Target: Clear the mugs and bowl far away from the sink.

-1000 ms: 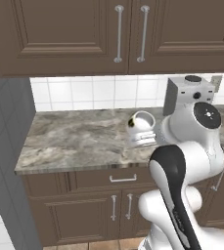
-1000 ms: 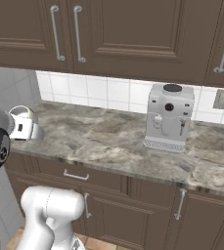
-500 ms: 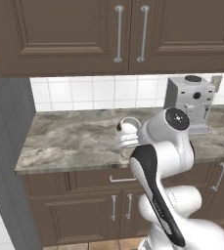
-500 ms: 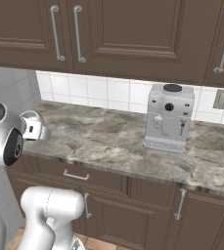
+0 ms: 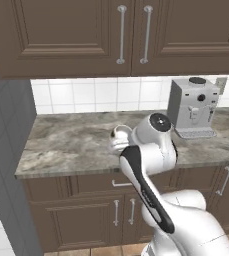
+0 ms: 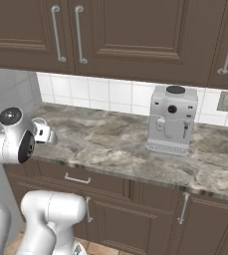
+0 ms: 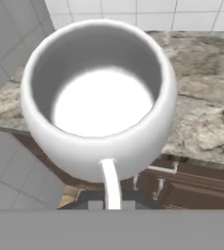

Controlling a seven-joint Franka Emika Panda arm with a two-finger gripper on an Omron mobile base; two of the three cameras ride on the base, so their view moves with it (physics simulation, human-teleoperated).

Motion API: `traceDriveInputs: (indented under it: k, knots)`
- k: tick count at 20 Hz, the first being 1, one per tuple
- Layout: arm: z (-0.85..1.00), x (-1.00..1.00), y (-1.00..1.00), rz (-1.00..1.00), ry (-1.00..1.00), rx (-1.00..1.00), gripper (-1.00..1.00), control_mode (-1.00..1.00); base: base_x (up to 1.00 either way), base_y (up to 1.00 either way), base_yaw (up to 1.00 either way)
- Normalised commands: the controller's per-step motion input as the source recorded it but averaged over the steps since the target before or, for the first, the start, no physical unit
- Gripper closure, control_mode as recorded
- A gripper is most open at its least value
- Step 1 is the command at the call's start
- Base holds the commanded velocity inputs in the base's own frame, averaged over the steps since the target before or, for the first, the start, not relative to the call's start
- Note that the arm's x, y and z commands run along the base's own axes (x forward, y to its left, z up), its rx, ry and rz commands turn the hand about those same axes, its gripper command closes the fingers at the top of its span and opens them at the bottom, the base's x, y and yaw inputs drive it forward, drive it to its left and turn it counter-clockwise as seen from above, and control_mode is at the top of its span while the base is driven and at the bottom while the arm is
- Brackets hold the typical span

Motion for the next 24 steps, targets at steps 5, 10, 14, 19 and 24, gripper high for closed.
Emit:
traceDriveInputs:
  k: [5,10,14,19,24]
  knots:
    - [-0.14,0.52,0.17,0.00,0.16,0.00,1.00,-1.00,0.00,0.00,0.00]
    - [-0.06,0.42,0.20,0.00,0.15,0.00,1.00,-1.00,0.00,0.00,0.00]
    - [-0.09,0.35,0.21,0.00,0.12,0.00,1.00,-1.00,0.00,0.00,0.00]
    - [-0.13,0.36,0.25,0.00,0.09,0.00,1.00,-1.00,0.00,0.00,0.00]
    - [-0.19,0.30,0.27,0.00,0.07,0.00,1.00,-1.00,0.00,0.00,0.00]
